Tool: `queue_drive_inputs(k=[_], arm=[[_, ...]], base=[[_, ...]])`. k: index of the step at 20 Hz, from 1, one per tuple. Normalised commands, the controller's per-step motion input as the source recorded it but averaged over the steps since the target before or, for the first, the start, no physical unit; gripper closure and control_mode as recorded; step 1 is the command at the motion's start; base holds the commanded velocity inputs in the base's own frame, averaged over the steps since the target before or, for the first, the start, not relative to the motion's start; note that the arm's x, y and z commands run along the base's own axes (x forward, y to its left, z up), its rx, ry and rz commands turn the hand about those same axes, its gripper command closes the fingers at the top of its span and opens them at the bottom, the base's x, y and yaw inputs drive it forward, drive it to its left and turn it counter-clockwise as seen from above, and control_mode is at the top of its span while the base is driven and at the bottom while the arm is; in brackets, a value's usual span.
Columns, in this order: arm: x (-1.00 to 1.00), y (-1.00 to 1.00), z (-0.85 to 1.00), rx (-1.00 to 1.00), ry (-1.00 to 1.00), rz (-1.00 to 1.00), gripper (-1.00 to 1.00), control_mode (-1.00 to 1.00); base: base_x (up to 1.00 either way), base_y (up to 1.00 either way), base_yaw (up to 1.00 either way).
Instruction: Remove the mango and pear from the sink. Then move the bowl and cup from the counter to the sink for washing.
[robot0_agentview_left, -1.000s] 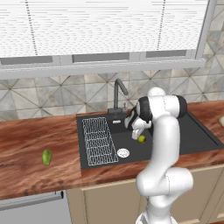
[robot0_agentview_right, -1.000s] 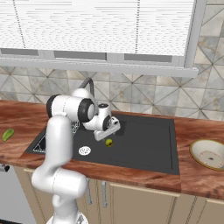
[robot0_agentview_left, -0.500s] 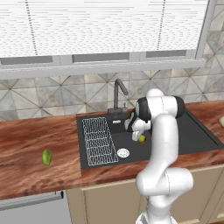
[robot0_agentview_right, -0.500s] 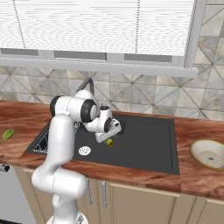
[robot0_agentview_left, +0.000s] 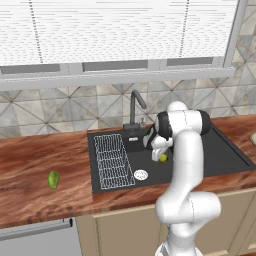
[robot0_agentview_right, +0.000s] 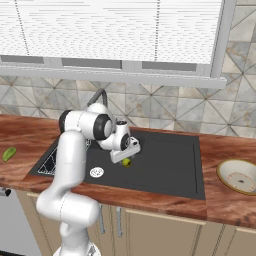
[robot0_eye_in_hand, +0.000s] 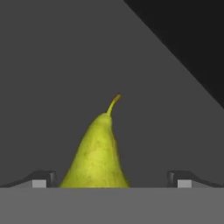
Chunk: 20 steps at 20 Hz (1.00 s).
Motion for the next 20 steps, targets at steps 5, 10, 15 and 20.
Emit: queue_drive_inputs(k=[5, 10, 15, 20], arm=[[-0.01, -0.07, 0.0, 0.0, 0.07, -0.05, -1.0, -1.0], [-0.07, -0.05, -0.01, 0.0, 0.05, -0.04, -1.0, -1.0], [-0.15, -0.02, -0.04, 0.0, 0.01, -0.04, -1.0, -1.0], [-0.21, -0.02, -0.06, 0.0, 0.0, -0.04, -1.0, -1.0]], base=[[0.0, 0.0, 0.0], [0.0, 0.0, 0.0], [0.0, 0.0, 0.0], [0.0, 0.0, 0.0]])
